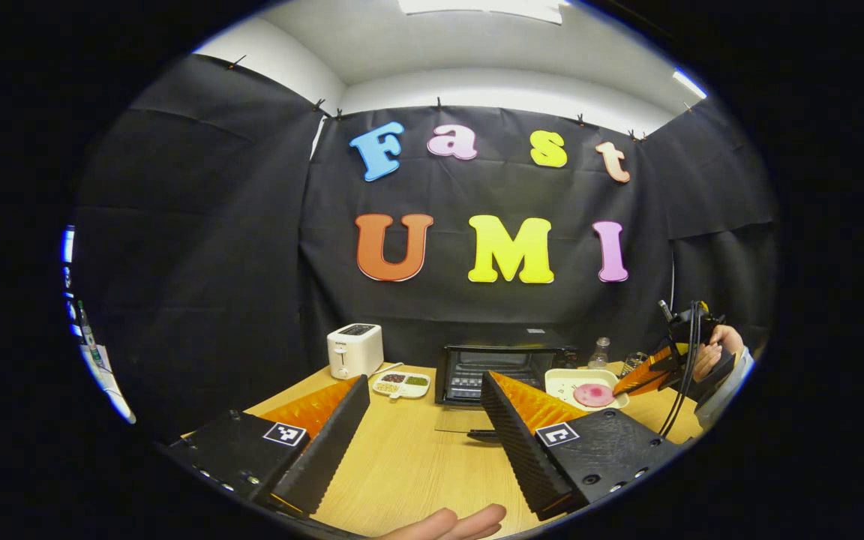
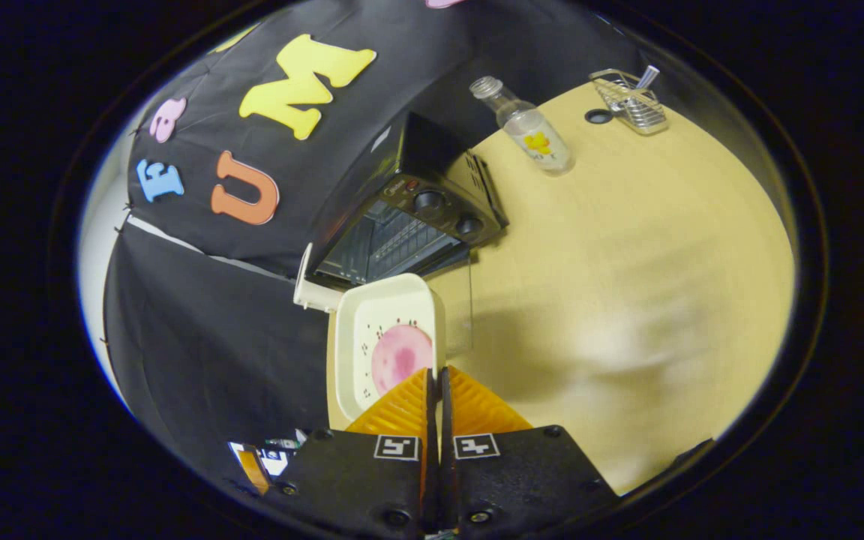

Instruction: Open the electric oven with the left hand, put the food in, and close the electric oven.

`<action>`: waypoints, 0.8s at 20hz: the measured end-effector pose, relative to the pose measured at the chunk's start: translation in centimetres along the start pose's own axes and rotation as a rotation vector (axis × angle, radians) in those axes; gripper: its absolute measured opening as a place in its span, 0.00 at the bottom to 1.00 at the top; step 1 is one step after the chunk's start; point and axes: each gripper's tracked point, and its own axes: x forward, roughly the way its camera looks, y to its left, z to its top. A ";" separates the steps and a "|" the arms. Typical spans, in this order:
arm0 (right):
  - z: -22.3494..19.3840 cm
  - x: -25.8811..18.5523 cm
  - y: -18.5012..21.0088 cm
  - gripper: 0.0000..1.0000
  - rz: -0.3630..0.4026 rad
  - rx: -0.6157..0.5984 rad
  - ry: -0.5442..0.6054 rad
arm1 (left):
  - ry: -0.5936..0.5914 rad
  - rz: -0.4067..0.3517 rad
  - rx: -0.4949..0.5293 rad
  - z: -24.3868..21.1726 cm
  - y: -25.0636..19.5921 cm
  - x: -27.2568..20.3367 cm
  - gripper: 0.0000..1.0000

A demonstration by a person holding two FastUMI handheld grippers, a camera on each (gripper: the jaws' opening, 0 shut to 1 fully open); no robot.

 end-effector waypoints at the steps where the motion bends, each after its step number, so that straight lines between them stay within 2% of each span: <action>1: 0.2 1.2 0.5 0.01 -0.005 0.014 -0.001 | -0.003 0.007 -0.006 0.2 0.5 0.2 0.95; 5: 1.2 6.6 1.7 0.01 -0.042 0.045 -0.035 | -0.006 0.040 -0.012 0.3 2.3 1.5 0.95; 6: 1.7 7.8 1.6 0.04 -0.051 0.055 -0.048 | 0.000 0.043 -0.010 0.2 2.6 1.7 0.95; 7: 1.7 8.8 1.8 0.01 -0.055 0.077 -0.068 | 0.000 0.042 -0.007 0.2 2.6 2.0 0.95; 8: 2.0 9.9 2.3 0.04 -0.048 0.099 -0.091 | -0.002 0.042 -0.002 0.2 2.7 2.3 0.95; 13: 3.0 14.8 3.9 0.01 -0.040 0.275 -0.240 | 0.004 0.049 0.009 -0.1 2.8 3.4 0.95; 14: 3.6 15.5 4.1 0.04 -0.035 0.297 -0.284 | 0.007 0.051 0.013 -0.2 3.0 3.6 0.95; 15: 4.5 16.2 4.3 0.01 -0.032 0.304 -0.338 | 0.006 0.057 0.018 -0.2 3.2 3.8 0.95; 16: 5.6 16.8 4.5 0.04 -0.023 0.304 -0.396 | 0.008 0.062 0.022 -0.2 3.3 3.9 0.95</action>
